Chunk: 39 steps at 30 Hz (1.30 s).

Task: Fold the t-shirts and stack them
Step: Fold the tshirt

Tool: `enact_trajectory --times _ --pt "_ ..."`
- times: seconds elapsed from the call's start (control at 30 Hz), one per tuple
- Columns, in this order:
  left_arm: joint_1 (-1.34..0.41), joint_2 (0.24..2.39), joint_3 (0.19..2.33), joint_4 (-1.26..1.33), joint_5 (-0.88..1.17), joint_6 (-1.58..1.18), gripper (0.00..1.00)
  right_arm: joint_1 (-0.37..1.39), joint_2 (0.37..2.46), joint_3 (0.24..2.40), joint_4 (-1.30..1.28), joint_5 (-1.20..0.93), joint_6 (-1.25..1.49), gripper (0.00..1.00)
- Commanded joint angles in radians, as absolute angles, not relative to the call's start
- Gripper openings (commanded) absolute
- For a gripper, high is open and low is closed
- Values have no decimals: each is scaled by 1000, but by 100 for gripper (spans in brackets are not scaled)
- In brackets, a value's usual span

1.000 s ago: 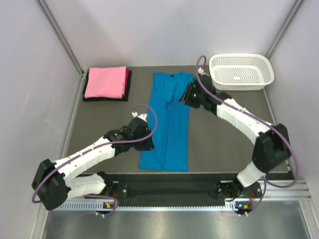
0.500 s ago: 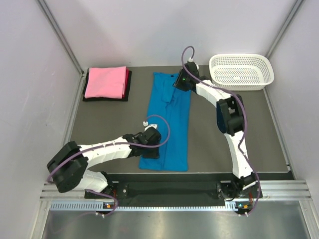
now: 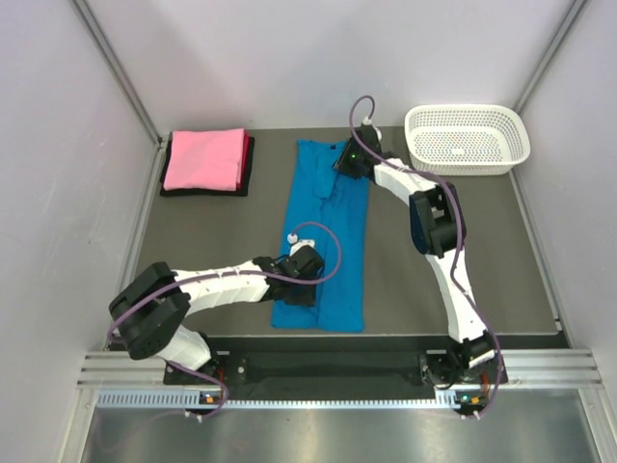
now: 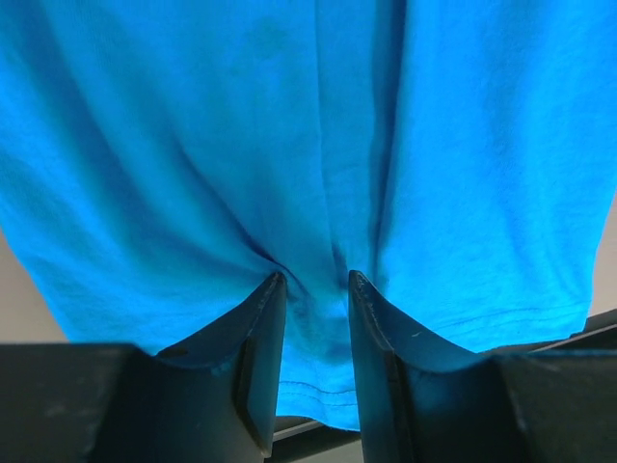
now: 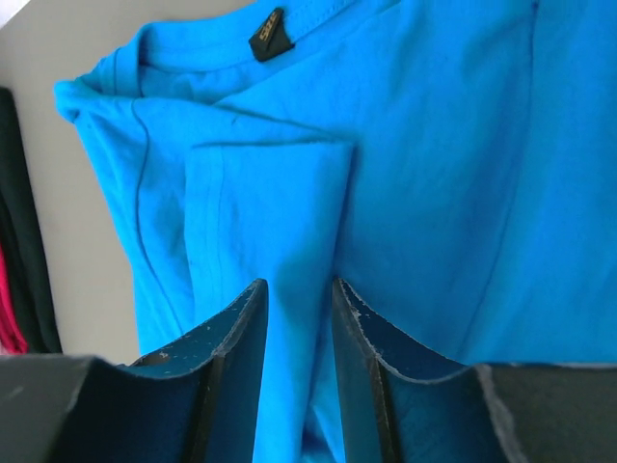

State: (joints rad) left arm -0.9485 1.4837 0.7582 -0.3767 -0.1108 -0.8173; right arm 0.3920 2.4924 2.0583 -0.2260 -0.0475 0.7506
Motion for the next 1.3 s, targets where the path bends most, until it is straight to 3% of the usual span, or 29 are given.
enact_trajectory --times 0.0,0.17,0.3,0.43,0.8,1.27 --pt "-959 1523 791 -353 -135 -828 36 380 2523 2121 -172 -57 767 33" --pt "-976 1542 848 -440 -198 -825 35 371 2540 2137 -172 -67 779 31" --pt "-977 1540 900 -586 -271 -830 35 368 2530 2131 -160 -74 776 18" --pt "-977 1511 888 -649 -324 -833 37 368 2523 2132 -138 -86 762 17" --pt "-977 1448 929 -543 -158 -845 41 368 2528 2132 -115 -114 765 8" --pt "-1012 1548 946 -594 -146 -916 35 368 2533 2135 -101 -137 765 4"
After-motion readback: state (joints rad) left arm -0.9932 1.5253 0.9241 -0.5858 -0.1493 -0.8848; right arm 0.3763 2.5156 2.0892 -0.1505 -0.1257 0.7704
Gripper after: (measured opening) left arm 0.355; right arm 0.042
